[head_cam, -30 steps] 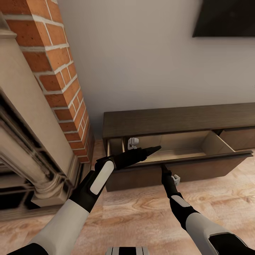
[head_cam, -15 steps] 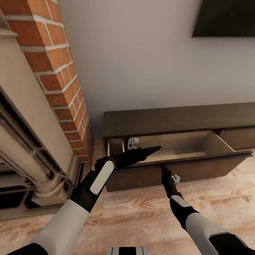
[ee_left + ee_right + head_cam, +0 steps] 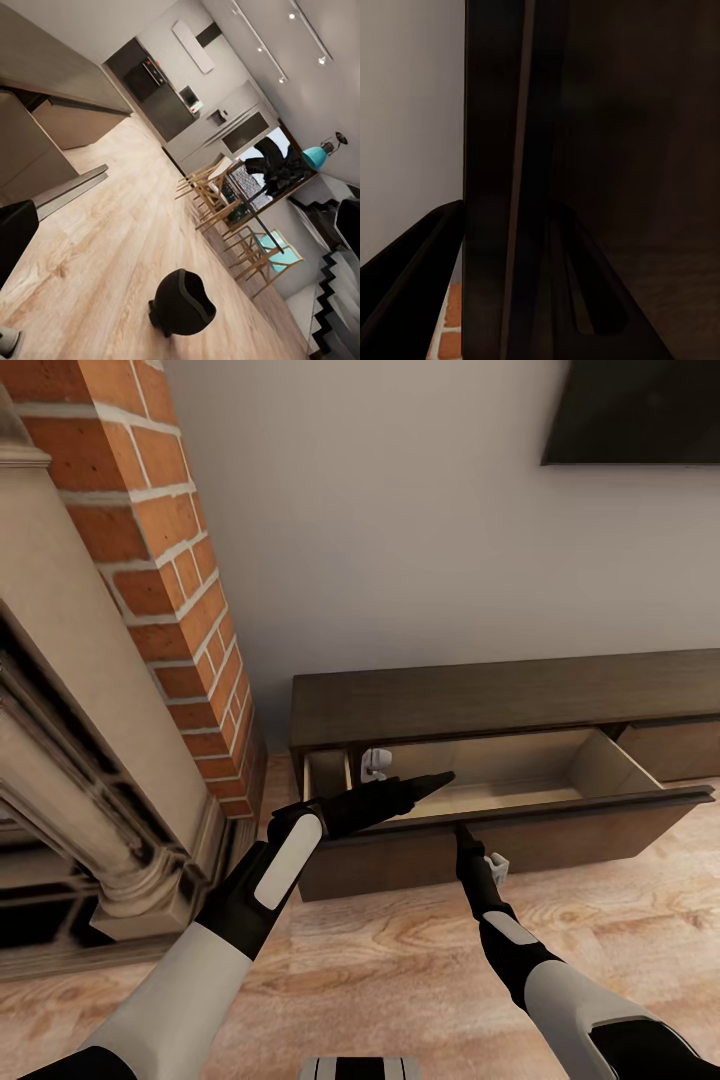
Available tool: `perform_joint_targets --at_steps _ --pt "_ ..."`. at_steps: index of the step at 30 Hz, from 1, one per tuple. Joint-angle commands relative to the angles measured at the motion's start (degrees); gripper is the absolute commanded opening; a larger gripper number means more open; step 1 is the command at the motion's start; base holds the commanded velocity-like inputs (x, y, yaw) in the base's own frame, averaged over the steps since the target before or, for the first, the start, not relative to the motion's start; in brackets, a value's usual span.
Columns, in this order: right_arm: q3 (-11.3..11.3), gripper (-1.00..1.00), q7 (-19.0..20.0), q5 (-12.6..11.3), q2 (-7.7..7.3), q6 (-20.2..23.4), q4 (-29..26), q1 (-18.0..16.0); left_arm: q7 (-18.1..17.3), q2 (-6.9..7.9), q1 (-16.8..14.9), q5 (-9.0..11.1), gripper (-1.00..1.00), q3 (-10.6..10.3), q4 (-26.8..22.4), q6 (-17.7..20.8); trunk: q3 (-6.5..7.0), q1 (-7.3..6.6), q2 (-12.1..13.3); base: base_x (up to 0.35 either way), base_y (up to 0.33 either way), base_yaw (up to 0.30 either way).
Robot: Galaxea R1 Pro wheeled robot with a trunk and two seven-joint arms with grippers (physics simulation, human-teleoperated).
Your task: Place each of the two pumpkins and all three candles from the living room inside a cabinet in the living room (use any cabinet), then make sure every cabinet is closed, and position the cauldron so it is next to a table in the living room.
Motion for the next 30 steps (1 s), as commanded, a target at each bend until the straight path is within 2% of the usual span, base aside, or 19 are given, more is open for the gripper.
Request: perform_joint_targets --at_steps 1,30 --pt "2.8 -1.00 -0.2 0.3 0.80 -0.3 0.5 0.0 0.0 -0.01 0.0 0.5 1.00 0.0 0.0 0.4 -0.05 0.00 0.0 -0.002 0.000 0.000" --pt "2.8 -1.00 -0.2 0.4 0.80 -0.3 0.5 0.0 0.1 -0.01 0.0 0.5 1.00 0.0 0.0 0.4 -0.05 0.00 0.0 -0.007 0.000 0.000"
